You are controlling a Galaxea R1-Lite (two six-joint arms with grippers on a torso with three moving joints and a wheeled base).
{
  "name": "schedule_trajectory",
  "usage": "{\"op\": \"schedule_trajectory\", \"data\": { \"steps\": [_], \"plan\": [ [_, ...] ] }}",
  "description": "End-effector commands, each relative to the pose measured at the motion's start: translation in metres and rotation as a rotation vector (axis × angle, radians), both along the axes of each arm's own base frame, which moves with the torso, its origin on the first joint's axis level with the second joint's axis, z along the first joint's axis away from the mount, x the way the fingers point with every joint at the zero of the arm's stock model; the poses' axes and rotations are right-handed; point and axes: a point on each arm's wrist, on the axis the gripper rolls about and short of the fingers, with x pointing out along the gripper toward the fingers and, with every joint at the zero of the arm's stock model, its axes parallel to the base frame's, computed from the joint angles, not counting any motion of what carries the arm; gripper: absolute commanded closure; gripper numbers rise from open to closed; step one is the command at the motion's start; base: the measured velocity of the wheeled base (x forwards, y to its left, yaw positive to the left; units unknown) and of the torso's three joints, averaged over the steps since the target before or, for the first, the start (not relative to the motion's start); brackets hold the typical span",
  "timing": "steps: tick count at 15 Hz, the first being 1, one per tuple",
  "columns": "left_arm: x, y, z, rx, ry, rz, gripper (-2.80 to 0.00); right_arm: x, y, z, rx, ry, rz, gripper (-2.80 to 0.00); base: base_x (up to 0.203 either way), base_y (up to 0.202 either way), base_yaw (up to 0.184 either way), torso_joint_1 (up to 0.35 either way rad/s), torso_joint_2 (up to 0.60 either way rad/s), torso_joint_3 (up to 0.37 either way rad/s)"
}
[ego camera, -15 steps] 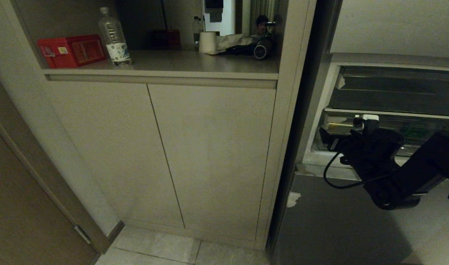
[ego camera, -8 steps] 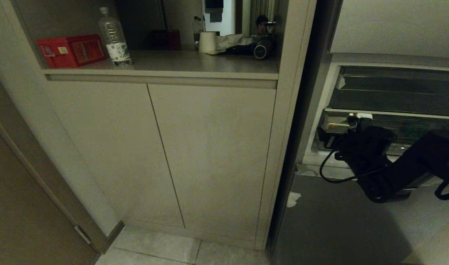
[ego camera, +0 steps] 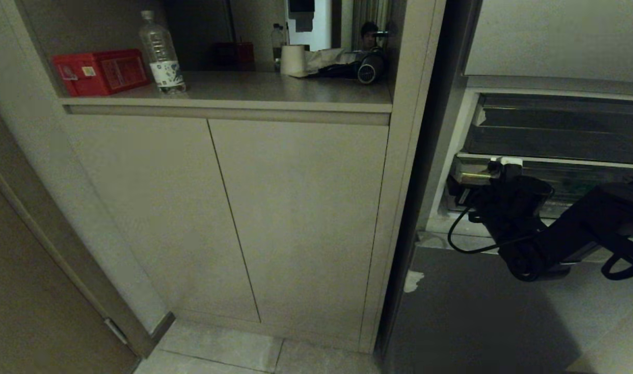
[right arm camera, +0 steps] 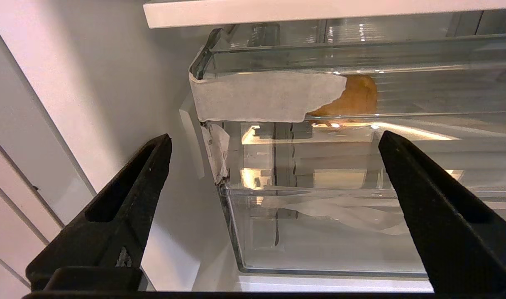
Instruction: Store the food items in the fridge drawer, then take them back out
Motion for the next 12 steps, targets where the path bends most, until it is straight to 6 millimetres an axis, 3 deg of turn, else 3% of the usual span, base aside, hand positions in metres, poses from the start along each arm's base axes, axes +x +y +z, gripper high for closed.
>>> {"op": "schedule_trajectory", "data": {
  "steps": [1,2,8,12],
  "plan": [
    [0.0,0.0,0.0,0.0,0.001,0.0,0.0,0.001,0.0,-0.002,0.001,-0.002,0.0,-0.78,0.0,0.0,0.0,0.0,0.0,0.0],
    [0.0,0.0,0.0,0.0,0.001,0.0,0.0,0.0,0.0,-0.001,0.001,-0.003,0.0,0.0,0.0,0.0,0.0,0.0,0.0,0.0],
    [0.0,0.0,0.0,0.0,0.001,0.0,0.0,-0.001,0.006,0.0,0.0,-0.004,0.011,0.0,0.0,0.0,0.0,0.0,0.0,0.0],
    [0.0,0.0,0.0,0.0,0.001,0.0,0.0,-0.003,0.031,0.0,-0.002,-0.002,0.041,0.0,0.0,0.0,0.0,0.0,0.0,0.0]
  ]
}}
